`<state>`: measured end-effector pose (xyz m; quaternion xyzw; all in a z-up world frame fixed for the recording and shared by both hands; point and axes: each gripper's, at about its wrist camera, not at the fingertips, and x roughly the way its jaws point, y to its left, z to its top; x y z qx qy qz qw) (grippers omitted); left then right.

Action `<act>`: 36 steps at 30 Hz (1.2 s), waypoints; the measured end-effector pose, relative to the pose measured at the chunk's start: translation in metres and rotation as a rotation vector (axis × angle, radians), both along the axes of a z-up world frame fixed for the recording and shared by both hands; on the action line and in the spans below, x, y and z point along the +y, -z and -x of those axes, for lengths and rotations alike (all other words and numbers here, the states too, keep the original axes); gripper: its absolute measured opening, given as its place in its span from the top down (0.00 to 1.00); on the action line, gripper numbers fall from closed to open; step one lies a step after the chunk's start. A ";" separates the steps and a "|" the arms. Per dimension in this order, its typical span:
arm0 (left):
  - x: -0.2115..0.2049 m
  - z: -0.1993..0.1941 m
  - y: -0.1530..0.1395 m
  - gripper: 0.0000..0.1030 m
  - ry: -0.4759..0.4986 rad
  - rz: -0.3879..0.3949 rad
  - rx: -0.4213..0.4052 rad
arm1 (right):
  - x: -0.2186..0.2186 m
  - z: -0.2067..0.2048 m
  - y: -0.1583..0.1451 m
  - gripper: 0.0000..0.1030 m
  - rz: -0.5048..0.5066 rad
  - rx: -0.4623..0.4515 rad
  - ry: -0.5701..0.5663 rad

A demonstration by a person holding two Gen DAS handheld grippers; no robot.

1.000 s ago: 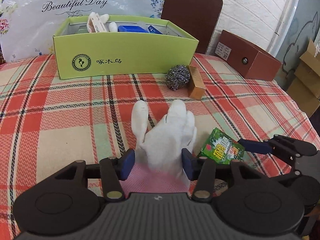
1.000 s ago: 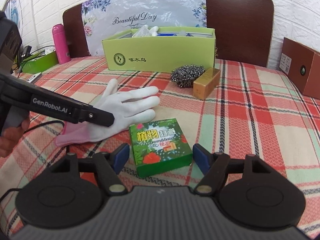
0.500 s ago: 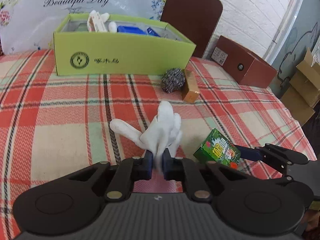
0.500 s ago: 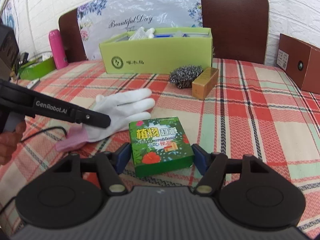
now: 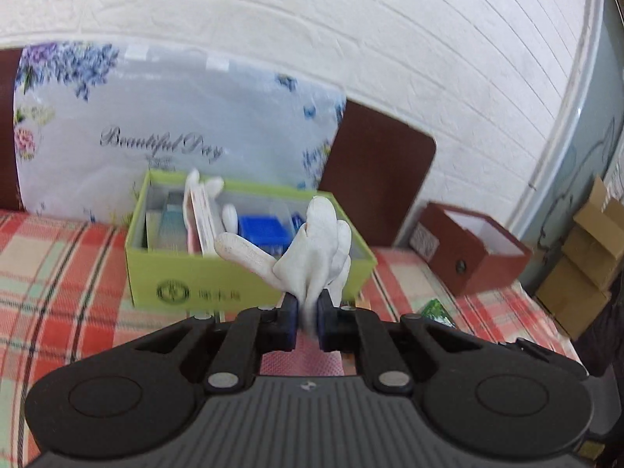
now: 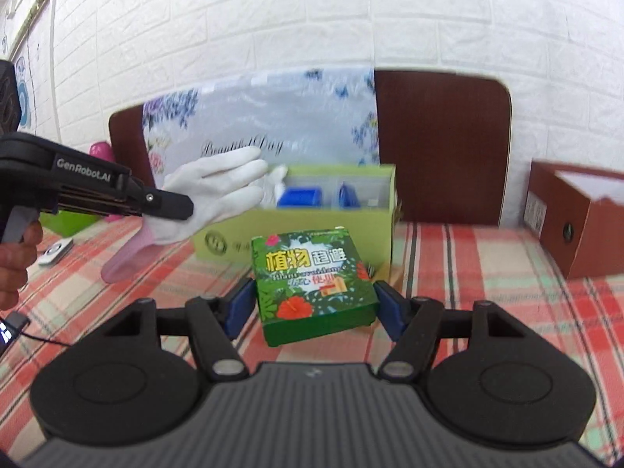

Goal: Organize objects
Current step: 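Carry the glove and green box into the lime-green box and release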

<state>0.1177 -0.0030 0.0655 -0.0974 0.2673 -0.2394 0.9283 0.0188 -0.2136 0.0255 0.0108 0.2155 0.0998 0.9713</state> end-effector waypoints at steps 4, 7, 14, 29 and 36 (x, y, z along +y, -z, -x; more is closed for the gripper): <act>-0.008 -0.032 -0.018 0.92 -0.030 0.033 -0.019 | 0.001 -0.032 -0.021 0.36 0.021 -0.060 0.024; -0.014 -0.056 -0.028 0.92 -0.052 0.036 -0.043 | 0.002 -0.059 -0.034 0.36 0.015 -0.091 0.042; -0.022 -0.111 -0.029 0.92 -0.107 0.055 -0.036 | 0.003 -0.129 -0.038 0.36 0.005 -0.127 0.087; 0.000 -0.115 0.040 0.32 -0.204 -0.042 -0.026 | 0.007 -0.158 0.038 0.00 0.032 -0.084 0.140; -0.007 -0.069 0.013 0.22 -0.200 -0.077 -0.026 | 0.004 -0.127 0.009 0.00 0.006 -0.090 0.156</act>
